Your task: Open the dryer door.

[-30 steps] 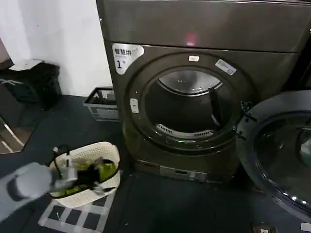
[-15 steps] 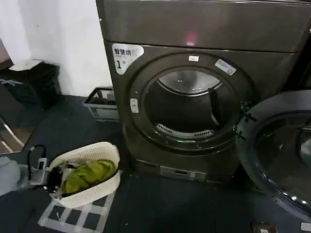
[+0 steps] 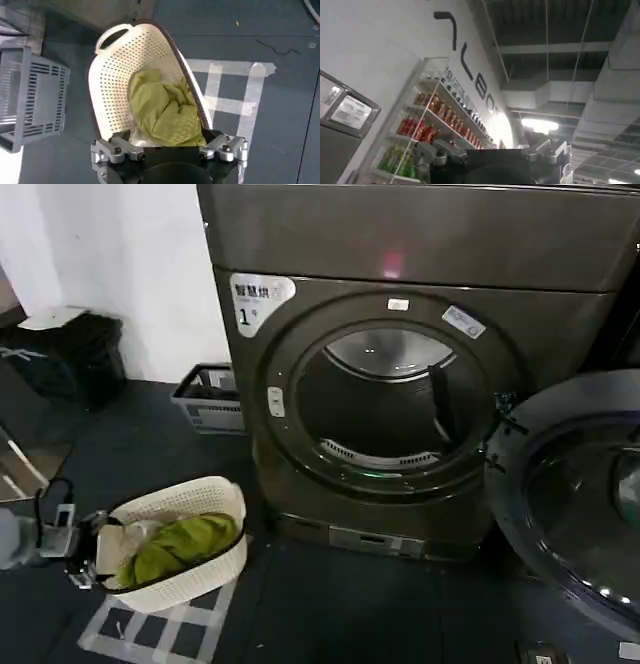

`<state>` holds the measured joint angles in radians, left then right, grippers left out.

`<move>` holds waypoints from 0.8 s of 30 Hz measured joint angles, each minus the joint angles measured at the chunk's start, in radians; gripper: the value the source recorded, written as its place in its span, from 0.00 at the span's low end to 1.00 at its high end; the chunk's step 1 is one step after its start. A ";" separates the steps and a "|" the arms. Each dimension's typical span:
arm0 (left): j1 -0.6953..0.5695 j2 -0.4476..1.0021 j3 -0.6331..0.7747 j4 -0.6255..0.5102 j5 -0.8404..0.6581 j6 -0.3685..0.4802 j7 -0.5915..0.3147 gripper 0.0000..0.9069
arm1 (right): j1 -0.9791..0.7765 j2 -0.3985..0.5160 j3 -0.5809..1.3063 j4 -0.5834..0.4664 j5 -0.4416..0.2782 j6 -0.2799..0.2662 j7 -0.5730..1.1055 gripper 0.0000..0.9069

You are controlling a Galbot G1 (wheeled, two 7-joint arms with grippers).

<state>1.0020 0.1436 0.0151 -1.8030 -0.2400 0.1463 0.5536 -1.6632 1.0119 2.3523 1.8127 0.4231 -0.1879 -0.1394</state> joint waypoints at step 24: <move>0.003 -0.006 -0.005 0.040 0.034 -0.026 0.039 1.00 | -0.002 -0.001 0.013 0.010 0.000 0.006 -0.001 1.00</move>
<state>1.0053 0.1371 0.0098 -1.7634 -0.2060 0.1202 0.5927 -1.6653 1.0109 2.3658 1.8225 0.4227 -0.1819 -0.1408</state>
